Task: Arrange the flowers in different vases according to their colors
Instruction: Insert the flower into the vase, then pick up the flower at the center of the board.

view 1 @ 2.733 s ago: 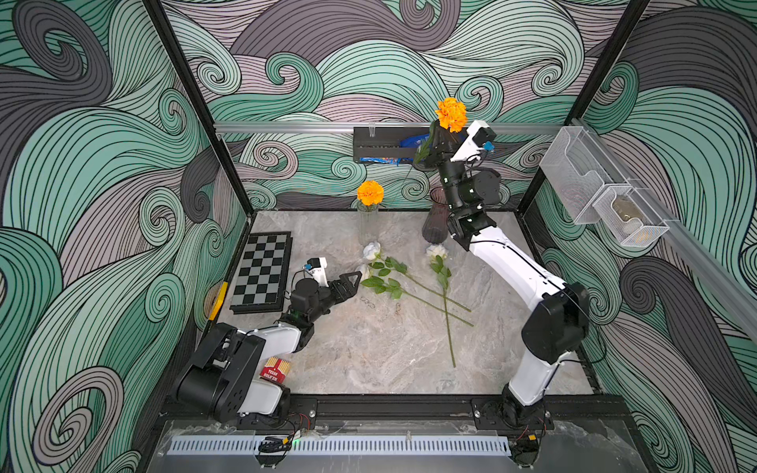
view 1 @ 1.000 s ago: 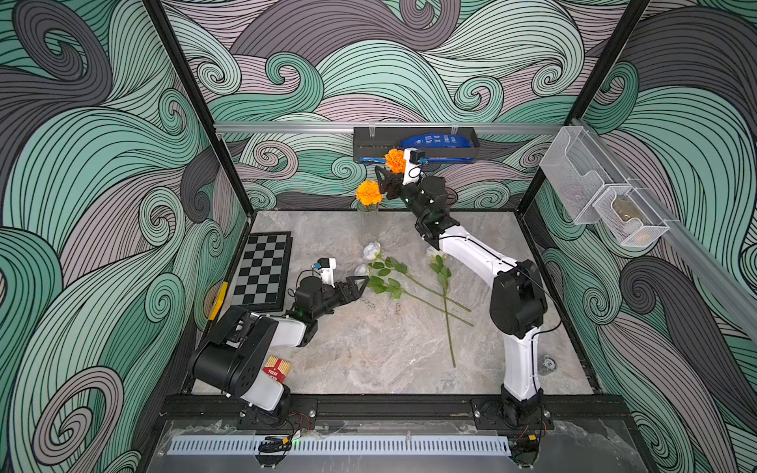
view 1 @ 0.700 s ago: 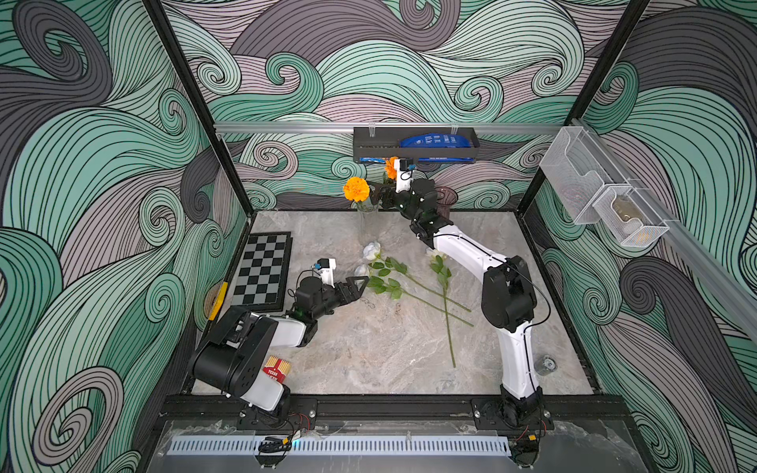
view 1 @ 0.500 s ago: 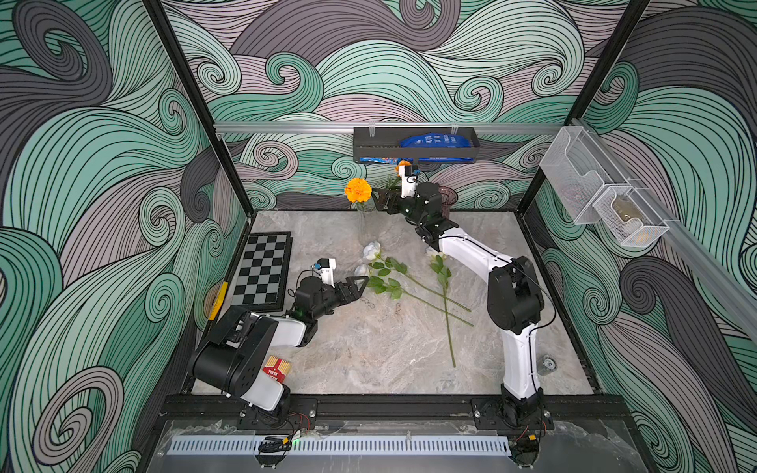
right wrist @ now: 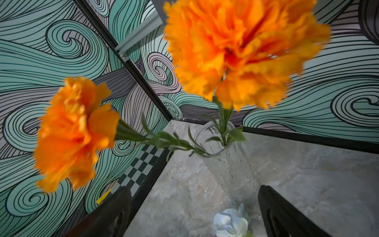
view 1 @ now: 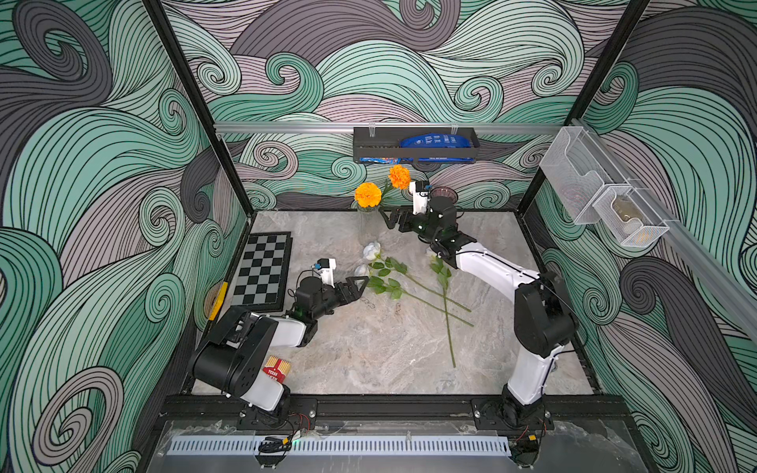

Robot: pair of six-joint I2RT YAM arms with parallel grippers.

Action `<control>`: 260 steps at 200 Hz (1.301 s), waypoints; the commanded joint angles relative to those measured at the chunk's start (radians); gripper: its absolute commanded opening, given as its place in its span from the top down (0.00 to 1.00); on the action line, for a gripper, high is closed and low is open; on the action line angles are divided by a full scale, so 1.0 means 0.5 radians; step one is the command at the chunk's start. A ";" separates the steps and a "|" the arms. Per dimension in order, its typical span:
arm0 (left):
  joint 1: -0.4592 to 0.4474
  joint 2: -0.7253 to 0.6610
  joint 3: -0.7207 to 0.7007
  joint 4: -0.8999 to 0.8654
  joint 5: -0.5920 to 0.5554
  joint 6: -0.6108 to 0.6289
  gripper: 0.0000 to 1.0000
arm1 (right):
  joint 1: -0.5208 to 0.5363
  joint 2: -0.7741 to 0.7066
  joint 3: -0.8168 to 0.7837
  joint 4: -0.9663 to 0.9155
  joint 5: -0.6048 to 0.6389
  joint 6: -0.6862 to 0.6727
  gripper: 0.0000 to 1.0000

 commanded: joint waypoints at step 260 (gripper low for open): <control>-1.147 0.446 1.112 -0.890 -0.953 0.521 0.01 | -0.132 -1.800 -2.158 0.221 1.879 0.213 0.00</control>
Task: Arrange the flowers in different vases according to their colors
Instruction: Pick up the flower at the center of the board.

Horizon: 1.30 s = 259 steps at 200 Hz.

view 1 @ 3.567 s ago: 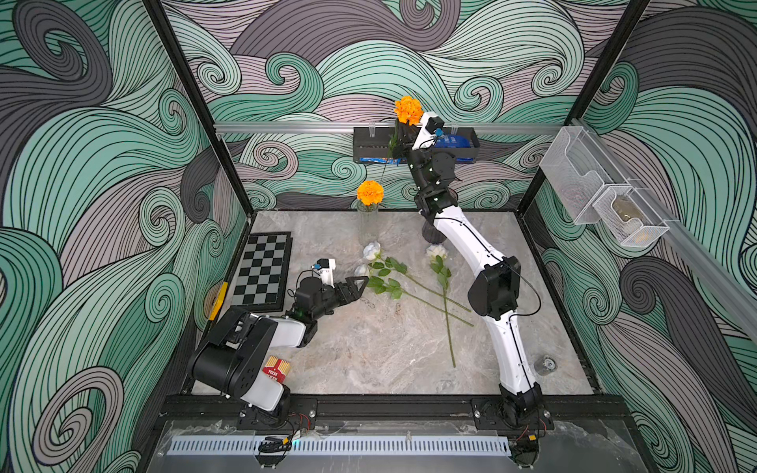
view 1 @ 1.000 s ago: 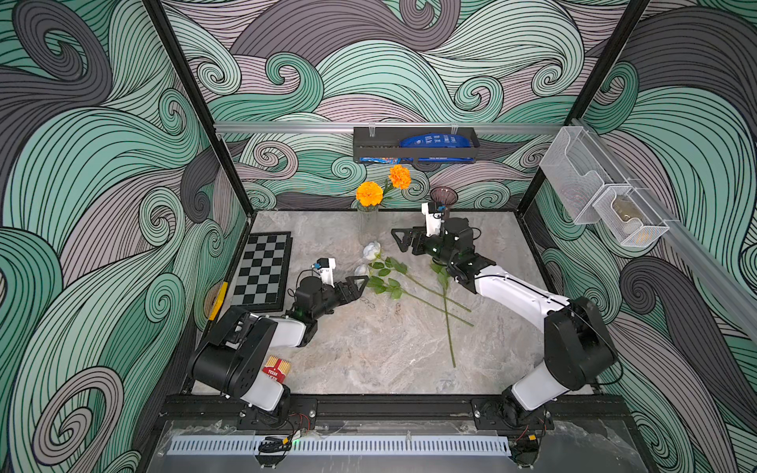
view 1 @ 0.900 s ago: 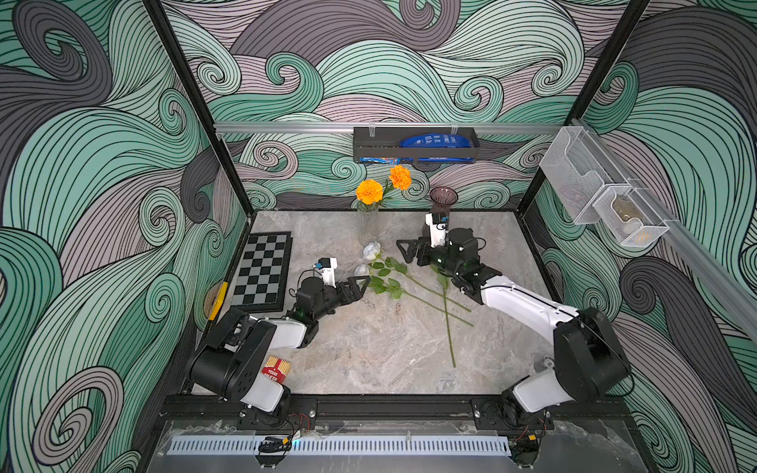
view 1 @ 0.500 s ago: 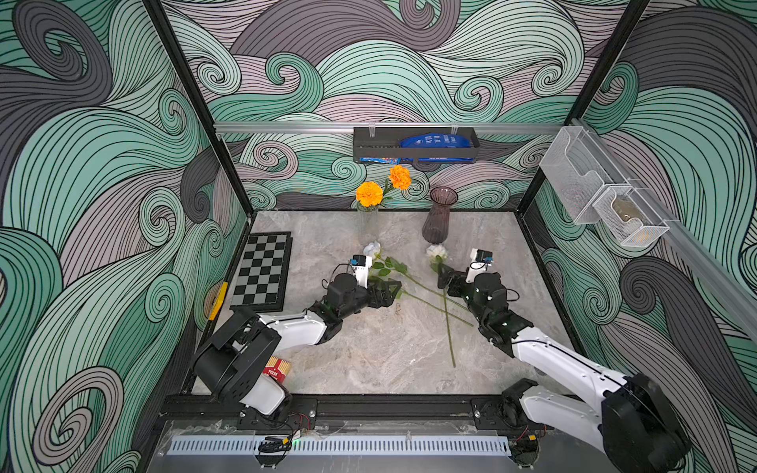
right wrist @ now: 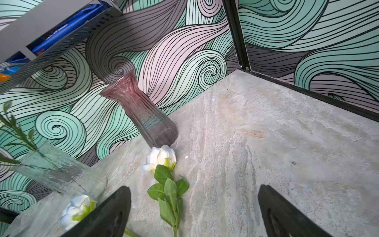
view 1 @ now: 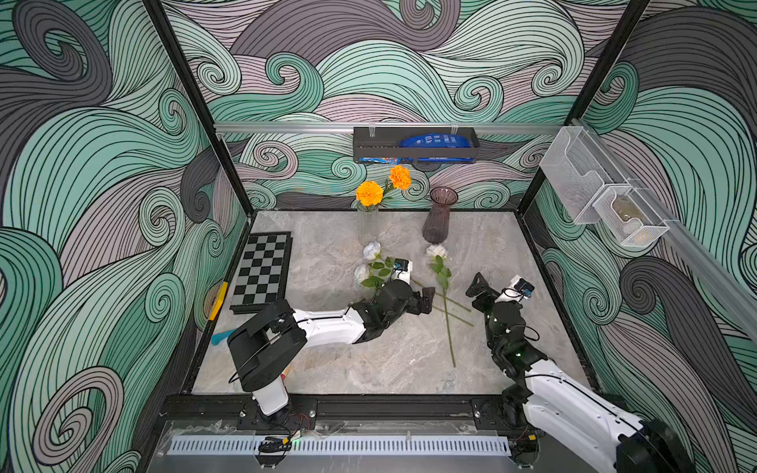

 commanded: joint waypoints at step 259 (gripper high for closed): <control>0.081 0.008 -0.211 0.258 0.389 -0.204 0.06 | -0.213 2.278 2.674 -2.272 -0.874 -0.799 0.42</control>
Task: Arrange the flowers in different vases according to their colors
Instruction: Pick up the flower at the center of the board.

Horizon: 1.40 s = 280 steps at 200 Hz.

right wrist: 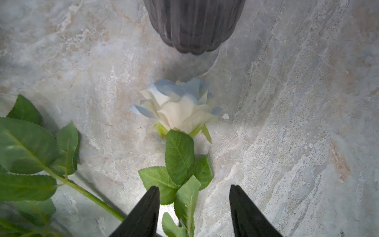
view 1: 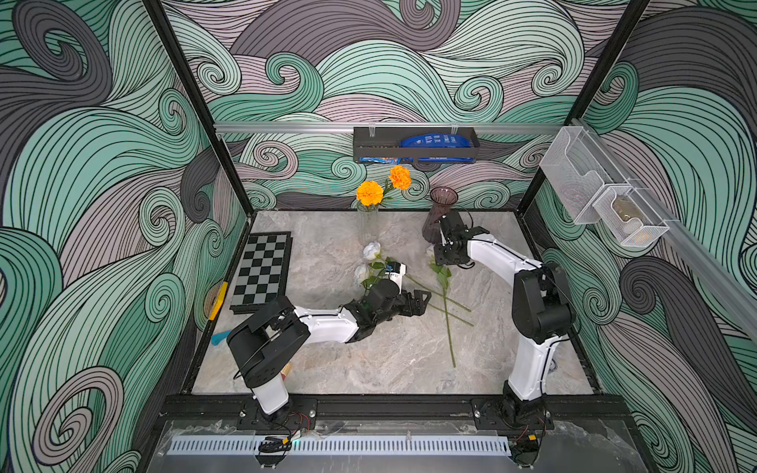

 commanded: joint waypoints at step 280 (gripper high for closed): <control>-0.050 -0.016 0.126 -0.201 -0.156 0.129 0.06 | 0.029 0.103 0.130 -0.049 0.028 0.050 1.00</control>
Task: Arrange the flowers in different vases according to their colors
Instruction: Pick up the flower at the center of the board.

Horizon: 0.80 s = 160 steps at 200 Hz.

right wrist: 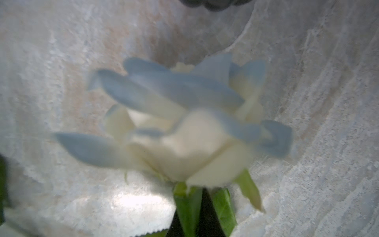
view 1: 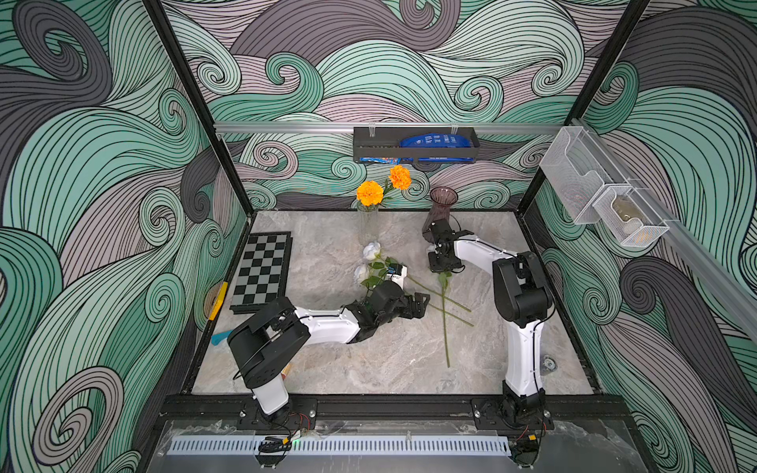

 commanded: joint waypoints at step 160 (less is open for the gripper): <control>0.310 0.233 -0.154 0.592 0.738 -0.483 0.06 | 0.157 -2.097 -1.075 1.338 0.328 0.112 1.00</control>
